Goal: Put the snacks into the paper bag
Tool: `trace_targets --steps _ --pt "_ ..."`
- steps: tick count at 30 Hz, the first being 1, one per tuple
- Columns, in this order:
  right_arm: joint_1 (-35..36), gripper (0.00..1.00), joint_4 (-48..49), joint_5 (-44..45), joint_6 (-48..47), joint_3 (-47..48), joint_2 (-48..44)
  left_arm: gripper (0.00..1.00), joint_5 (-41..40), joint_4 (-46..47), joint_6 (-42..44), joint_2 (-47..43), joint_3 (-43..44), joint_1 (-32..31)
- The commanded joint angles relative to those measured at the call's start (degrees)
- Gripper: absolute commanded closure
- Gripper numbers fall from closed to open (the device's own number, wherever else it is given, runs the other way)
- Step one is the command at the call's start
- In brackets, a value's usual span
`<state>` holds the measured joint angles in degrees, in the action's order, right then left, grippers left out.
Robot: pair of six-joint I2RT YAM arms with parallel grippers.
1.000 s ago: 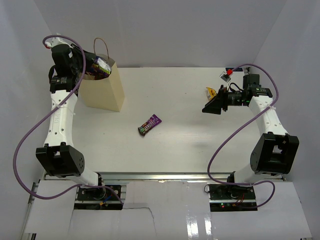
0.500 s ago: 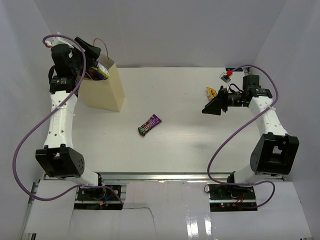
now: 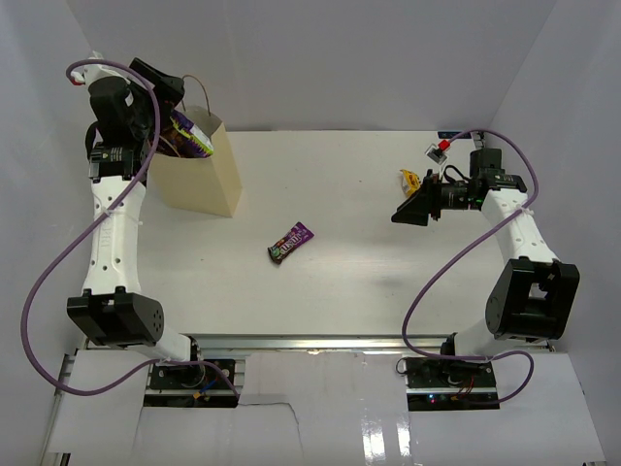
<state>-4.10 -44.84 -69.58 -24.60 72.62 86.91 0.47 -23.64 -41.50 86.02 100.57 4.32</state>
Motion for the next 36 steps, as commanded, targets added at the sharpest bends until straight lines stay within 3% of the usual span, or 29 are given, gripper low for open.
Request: trace_targets --steps 1,19,24,36 --pt "-0.2 0.17 0.8 -1.0 -0.4 -0.2 -1.7 0.02 -4.3 -0.8 -2.2 -2.3 2.3 0.1" --pt "-0.2 0.17 1.1 -0.8 -0.4 -0.7 -1.9 0.02 -4.0 -2.1 -1.7 -3.5 1.2 0.1" --pt "-0.1 0.17 1.2 -0.8 -0.4 -1.1 -1.9 0.02 -7.6 -7.2 -4.7 -2.8 4.3 0.2" --pt "-0.3 0.17 1.6 -0.6 0.0 -1.3 -2.4 0.03 -2.3 -10.8 -11.2 1.5 5.8 0.2"
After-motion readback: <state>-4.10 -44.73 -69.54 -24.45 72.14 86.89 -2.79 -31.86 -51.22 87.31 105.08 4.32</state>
